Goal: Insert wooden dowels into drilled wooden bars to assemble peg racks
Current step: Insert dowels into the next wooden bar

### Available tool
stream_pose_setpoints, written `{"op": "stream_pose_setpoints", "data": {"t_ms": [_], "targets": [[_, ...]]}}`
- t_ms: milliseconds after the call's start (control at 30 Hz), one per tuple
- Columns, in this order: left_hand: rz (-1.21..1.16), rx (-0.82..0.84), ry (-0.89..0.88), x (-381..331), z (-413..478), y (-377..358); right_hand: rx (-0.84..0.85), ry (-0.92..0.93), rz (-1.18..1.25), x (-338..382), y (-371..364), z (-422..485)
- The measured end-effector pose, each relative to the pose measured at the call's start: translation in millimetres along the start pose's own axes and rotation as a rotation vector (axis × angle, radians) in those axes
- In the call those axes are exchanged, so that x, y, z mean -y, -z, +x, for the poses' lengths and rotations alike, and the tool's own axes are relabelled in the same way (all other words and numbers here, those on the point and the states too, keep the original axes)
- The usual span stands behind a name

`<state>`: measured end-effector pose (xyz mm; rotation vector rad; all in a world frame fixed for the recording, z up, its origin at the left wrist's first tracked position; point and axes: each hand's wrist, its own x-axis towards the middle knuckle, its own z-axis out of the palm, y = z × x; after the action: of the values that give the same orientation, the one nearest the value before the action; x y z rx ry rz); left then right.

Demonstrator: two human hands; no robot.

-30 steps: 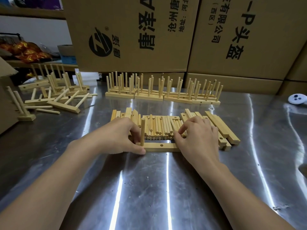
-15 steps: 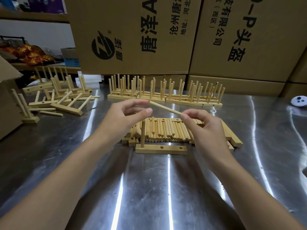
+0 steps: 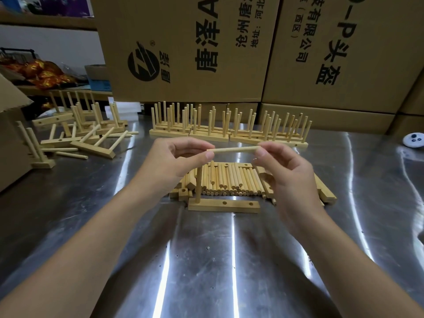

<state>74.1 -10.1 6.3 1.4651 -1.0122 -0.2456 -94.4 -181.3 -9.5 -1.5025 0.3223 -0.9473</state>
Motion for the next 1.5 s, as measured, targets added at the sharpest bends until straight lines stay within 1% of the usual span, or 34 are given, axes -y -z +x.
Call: {"op": "stream_pose_setpoints", "data": {"t_ms": [67, 100, 200, 233, 300, 433, 567, 700, 800, 967, 1133, 1267, 1333, 1367, 1500], "targets": [[0.029, 0.054, 0.010, 0.0, -0.5, -1.0, 0.053, -0.098, 0.178, 1.5, -3.6, -0.9], [0.048, 0.073, 0.015, 0.1, -0.7, -1.5, 0.083, -0.125, 0.220, 1.4, -6.3, -1.9], [0.117, 0.103, 0.037, 1.3, 0.2, -1.9, 0.116, -0.148, 0.252, -0.3, -12.6, -5.5], [0.140, 0.119, 0.049, 1.7, 0.6, -2.1, 0.103, -0.141, 0.227, -1.0, -13.3, -6.6], [0.199, 0.165, 0.062, 2.9, 0.9, -1.8, 0.072, -0.095, 0.090, -3.1, -13.4, -7.8], [0.348, 0.221, 0.051, 4.4, 1.6, 3.4, 0.097, 0.108, -0.243, -7.0, -14.3, -6.8], [0.404, 0.289, 0.086, 13.1, 0.7, 4.0, 0.143, 0.131, -0.389, -13.2, -12.5, -4.8], [0.534, 0.374, 0.154, 24.4, 1.3, 1.8, 0.158, 0.112, -0.434, -18.6, -12.3, -4.4], [0.596, 0.402, 0.170, 30.4, 1.8, 0.4, 0.176, 0.087, -0.434, -20.8, -14.0, -4.9], [0.577, 0.400, 0.163, 37.1, 3.9, -3.6, 0.188, 0.067, -0.455, -22.2, -16.8, -4.9], [0.560, 0.420, 0.153, 39.0, 4.2, -6.0, 0.214, 0.159, -0.626, -23.0, -13.8, -4.2], [0.557, 0.418, 0.146, 37.8, 3.2, -7.1, 0.266, 0.200, -0.680, -21.5, -16.4, -3.8], [0.560, 0.416, 0.142, 37.0, 3.2, -8.2, 0.288, 0.171, -0.621, -21.2, -19.0, -4.5], [0.564, 0.416, 0.140, 36.7, 3.3, -8.6, 0.294, 0.125, -0.545, -21.9, -21.3, -5.6], [0.581, 0.415, 0.127, 36.0, 2.6, -9.7, 0.295, -0.185, -0.067, -28.6, -37.5, -9.2]]}}
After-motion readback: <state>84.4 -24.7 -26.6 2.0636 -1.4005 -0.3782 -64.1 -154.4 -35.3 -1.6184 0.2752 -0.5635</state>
